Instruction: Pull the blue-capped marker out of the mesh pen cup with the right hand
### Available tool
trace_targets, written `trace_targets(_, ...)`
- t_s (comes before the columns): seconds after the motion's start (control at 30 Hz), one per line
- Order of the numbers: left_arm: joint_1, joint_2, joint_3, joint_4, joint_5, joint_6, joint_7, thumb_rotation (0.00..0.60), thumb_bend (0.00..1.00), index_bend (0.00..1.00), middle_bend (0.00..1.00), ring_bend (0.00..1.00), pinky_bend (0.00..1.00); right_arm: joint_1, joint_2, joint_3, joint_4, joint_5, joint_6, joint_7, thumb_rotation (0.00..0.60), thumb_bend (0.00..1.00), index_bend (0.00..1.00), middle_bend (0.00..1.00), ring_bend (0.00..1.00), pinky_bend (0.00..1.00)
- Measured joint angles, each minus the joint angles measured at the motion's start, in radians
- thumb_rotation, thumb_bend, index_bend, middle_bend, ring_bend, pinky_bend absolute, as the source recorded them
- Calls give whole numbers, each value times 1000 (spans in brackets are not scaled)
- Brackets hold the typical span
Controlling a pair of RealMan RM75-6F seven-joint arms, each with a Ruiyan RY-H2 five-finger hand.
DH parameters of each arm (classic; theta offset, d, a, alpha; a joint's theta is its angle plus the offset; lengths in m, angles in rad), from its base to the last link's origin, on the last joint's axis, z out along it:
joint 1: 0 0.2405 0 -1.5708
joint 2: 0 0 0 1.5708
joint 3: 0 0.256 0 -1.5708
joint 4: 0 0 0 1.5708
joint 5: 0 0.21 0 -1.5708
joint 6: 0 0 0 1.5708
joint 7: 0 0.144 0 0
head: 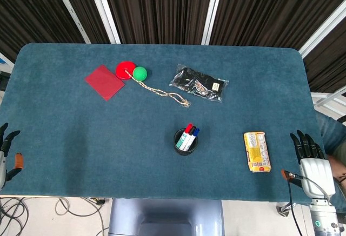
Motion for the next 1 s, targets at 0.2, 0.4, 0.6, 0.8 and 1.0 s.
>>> trace_targets(0.2, 1, 1, -1, -3, -3, 1, -1, 600, 542, 177, 0, 0, 10, 5, 16, -5, -28, 0, -27, 80, 600, 183, 0, 0, 0, 172)
trace_targets(0.4, -1, -2, 1, -4, -6, -7, 5, 600, 542, 178, 0, 0, 10, 53, 81, 6, -75, 28, -149, 251, 600, 212, 4, 0, 0, 172)
trace_targets(0.6, -1, -2, 0, -6, -15, -12, 4, 600, 542, 180, 0, 0, 10, 154, 168, 61, -151, 143, -366, 389, 600, 261, 22, 0, 0, 172)
trace_targets(0.8, -3, -1, 0, -8, -20, -17, 4, 600, 542, 180, 0, 0, 10, 280, 221, 142, -216, 326, -609, 528, 600, 261, 76, 0, 0, 172)
trace_targets(1.0, -3, 1, -3, -10, -28, -22, -1, 600, 542, 182, 0, 0, 10, 406, 238, 219, -232, 437, -822, 682, 600, 278, 200, 0, 0, 172)
